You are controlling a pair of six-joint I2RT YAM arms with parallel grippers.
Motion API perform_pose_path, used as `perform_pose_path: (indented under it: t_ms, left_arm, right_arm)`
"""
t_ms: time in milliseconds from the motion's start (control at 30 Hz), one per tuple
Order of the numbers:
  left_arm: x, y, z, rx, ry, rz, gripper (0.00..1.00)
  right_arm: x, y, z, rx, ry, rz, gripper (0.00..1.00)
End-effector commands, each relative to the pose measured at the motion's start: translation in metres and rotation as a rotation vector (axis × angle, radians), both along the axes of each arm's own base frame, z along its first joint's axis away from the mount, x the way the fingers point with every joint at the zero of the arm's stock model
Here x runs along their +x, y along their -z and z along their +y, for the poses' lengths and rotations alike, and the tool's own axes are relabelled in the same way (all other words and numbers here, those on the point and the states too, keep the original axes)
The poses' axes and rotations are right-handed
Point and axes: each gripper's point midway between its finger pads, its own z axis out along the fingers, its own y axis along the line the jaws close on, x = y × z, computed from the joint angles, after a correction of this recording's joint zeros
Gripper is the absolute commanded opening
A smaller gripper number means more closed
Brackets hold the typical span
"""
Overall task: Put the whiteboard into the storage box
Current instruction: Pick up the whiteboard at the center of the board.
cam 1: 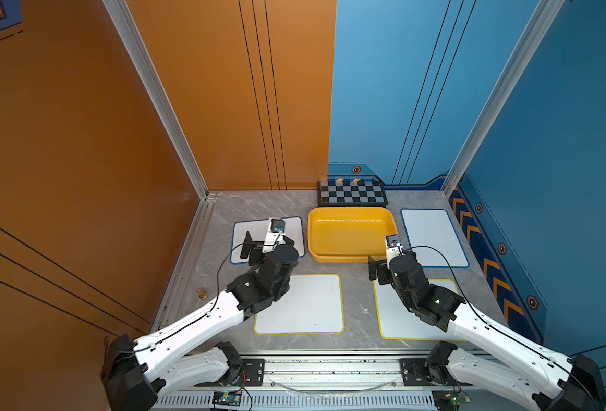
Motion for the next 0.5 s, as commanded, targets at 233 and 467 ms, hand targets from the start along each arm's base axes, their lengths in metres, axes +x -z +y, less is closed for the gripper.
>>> perform_pose_path:
  t_ms: [233,467]
  left_arm:
    - [-0.047,0.082,0.040,-0.241,0.020,0.224,0.98]
    - [-0.054,0.149,0.039,-0.435,-0.041,0.438,1.00]
  right_arm:
    - [-0.026,0.031,0.038,0.008,-0.032,0.134,1.00]
    - [-0.030,0.050,0.066,0.027,-0.073,0.210,1.00]
